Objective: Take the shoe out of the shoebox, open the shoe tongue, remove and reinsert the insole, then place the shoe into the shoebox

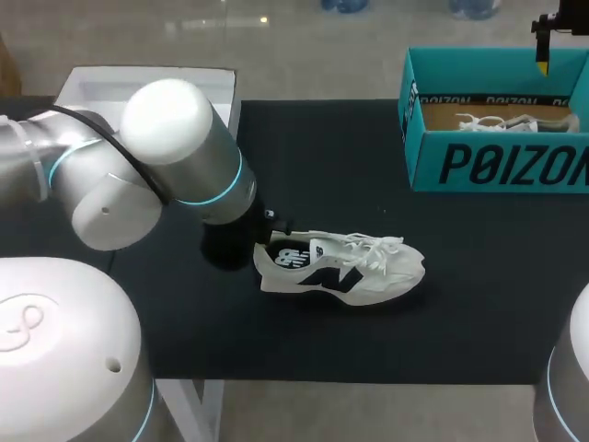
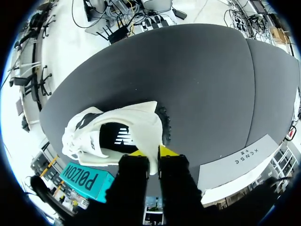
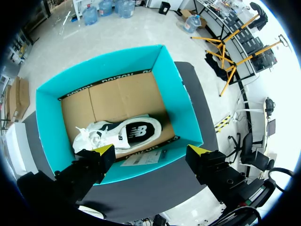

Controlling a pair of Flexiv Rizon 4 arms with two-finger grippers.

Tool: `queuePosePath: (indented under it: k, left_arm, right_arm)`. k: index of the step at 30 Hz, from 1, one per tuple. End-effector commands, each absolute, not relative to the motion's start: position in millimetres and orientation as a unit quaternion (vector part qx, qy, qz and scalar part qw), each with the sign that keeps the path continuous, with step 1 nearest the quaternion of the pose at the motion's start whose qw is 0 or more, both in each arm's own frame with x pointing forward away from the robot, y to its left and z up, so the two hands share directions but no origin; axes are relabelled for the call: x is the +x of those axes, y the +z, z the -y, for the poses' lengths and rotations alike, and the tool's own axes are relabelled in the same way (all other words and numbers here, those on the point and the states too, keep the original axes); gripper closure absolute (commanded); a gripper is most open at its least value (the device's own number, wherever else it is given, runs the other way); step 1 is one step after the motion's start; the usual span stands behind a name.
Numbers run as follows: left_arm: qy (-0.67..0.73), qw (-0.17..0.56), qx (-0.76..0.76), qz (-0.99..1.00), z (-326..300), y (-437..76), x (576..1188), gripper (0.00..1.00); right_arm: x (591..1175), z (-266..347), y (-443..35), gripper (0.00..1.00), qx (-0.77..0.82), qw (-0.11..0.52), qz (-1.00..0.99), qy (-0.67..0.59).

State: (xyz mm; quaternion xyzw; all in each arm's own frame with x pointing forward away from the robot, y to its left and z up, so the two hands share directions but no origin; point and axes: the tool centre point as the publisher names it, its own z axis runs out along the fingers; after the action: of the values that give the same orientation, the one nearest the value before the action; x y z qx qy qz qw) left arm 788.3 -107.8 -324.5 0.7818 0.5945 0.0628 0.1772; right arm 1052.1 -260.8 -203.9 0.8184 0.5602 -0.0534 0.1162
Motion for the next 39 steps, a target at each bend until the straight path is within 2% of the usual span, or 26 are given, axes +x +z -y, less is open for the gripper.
queuePosePath:
  k: [1,25,27,28,39]
  left_arm:
    - [0.064,0.172,0.782,-0.595,115,-332,793,1.0]
    - [0.069,0.146,0.788,-0.594,116,-349,793,1.0]
    - [0.07,0.143,0.788,-0.595,116,-350,793,0.25]
    - [0.071,0.142,0.788,-0.595,116,-350,793,0.0]
    - [0.076,0.15,0.782,-0.601,111,-339,799,0.0]
  right_arm:
    - [1052,261,-204,0.0,0.818,0.117,-0.56,-0.053]
    - [1052,261,-204,0.0,0.818,0.117,-0.56,-0.053]
    - [1052,261,-204,0.0,0.818,0.117,-0.56,-0.053]
    - [1052,261,-204,0.0,0.818,0.117,-0.56,-0.053]
    - [1052,261,-204,0.0,0.818,0.117,-0.56,-0.053]
